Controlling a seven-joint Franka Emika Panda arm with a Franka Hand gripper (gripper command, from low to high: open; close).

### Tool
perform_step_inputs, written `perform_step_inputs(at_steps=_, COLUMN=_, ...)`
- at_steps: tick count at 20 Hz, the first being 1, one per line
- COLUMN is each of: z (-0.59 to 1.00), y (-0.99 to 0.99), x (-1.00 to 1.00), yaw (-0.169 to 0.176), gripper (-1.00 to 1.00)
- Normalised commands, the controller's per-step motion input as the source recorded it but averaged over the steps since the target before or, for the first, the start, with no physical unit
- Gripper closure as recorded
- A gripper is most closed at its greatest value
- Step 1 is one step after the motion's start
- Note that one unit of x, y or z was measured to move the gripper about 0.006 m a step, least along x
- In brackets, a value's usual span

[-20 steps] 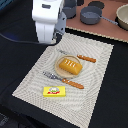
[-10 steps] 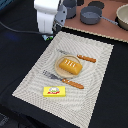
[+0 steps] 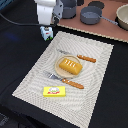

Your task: Place the bread, butter, and milk from the table onto the serving area.

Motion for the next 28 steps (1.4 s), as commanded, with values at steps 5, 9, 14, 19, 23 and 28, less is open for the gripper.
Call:
perform_step_inputs(at_steps=5, z=-0.43, y=0.33, x=-0.56, yaw=-0.149, gripper=-1.0)
perform_step_inputs(at_steps=9, z=-0.39, y=0.23, x=-0.49, yaw=-0.187, gripper=-1.0)
perform_step_inputs(at_steps=14, z=-0.21, y=0.12, x=-0.43, yaw=-0.199, gripper=-1.0)
perform_step_inputs(at_steps=19, z=0.0, y=0.16, x=-0.05, yaw=-0.118, gripper=-1.0)
perform_step_inputs(at_steps=23, z=-0.02, y=0.21, x=0.0, yaw=-0.042, gripper=-1.0)
perform_step_inputs(at_steps=28, z=-0.19, y=0.11, x=0.0, yaw=-0.003, gripper=-1.0)
